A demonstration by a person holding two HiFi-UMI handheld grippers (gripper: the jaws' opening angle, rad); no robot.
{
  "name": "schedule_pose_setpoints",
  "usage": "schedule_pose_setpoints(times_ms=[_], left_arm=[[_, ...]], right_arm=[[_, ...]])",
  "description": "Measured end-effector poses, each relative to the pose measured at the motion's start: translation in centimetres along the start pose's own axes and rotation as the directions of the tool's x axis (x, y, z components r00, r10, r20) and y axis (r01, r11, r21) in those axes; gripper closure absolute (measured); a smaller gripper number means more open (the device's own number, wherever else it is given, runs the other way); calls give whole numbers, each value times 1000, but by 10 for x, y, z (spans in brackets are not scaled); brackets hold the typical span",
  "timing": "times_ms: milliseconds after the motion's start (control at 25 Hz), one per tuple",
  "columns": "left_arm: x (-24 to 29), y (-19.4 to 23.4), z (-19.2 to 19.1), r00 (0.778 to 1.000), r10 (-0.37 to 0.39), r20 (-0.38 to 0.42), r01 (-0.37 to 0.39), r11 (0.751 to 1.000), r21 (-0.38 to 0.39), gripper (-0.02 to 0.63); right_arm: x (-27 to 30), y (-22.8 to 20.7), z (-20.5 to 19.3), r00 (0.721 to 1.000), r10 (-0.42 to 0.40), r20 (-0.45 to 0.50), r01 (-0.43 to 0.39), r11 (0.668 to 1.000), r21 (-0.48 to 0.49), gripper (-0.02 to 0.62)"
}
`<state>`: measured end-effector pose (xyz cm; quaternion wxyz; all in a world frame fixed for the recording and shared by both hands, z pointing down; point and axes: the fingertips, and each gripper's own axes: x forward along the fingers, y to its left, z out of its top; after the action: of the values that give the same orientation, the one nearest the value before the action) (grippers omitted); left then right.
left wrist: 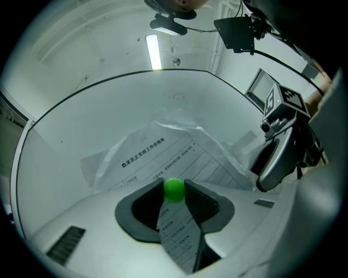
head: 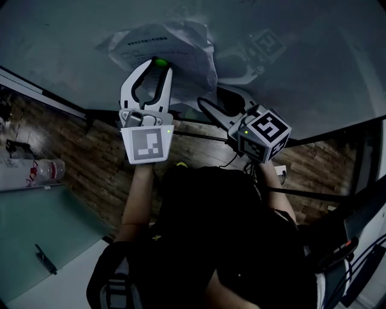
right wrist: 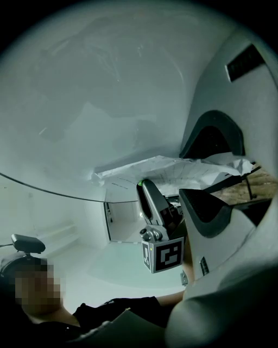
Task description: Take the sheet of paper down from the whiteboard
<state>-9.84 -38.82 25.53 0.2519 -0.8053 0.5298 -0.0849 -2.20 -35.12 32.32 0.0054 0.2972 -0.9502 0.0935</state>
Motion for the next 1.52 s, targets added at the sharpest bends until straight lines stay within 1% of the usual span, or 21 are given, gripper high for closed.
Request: schedule_pose_setpoints(times_ms=[120, 240, 400, 480, 560, 720, 1080, 1120, 1160, 1200, 1520], left_arm=[[0, -1, 1, 1000, -8, -4, 8, 1000, -9, 466], [0, -4, 2, 1000, -13, -1, 13, 1000, -8, 466], [2, -2, 0, 1000, -17, -7, 17, 1000, -5, 466], [2, 0, 0, 1000, -17, -9, 17, 1000, -7, 466], [2, -1, 1, 1000, -16, -10, 16, 1000, -10, 466], [4, -1, 1, 1000, -17, -13, 17, 1000, -5, 466], [9, -6, -2, 1000, -19, -16, 19, 1000, -10, 466], [9, -6, -3, 1000, -18, -18, 18, 1000, -11, 466], [9, -6, -3, 1000, -19, -20, 18, 1000, -11, 466], [9, -5, -4, 1000, -19, -21, 19, 1000, -12, 466], [10, -3, -5, 1000, -17, -18, 17, 999, -29, 466]], right_arm=[[1, 0, 2, 1000, 9, 12, -9, 1000, 19, 439], [0, 1, 2, 999, 43, 25, -44, 998, 45, 442], [6, 4, 11, 995, 92, 40, -93, 995, 27, 447], [8, 5, 15, 994, 101, 44, -101, 995, 6, 464], [9, 5, 17, 994, 97, 42, -96, 995, -14, 469], [11, 5, 19, 994, 101, 50, -100, 995, -23, 481], [13, -4, 19, 994, 84, 69, -80, 995, -59, 501], [13, -5, 21, 994, 77, 75, -72, 995, -70, 514], [13, -6, 22, 994, 72, 78, -66, 995, -82, 558], [13, -6, 22, 995, 68, 79, -61, 994, -91, 577], [15, -6, 24, 995, 61, 84, -53, 994, -96, 580]])
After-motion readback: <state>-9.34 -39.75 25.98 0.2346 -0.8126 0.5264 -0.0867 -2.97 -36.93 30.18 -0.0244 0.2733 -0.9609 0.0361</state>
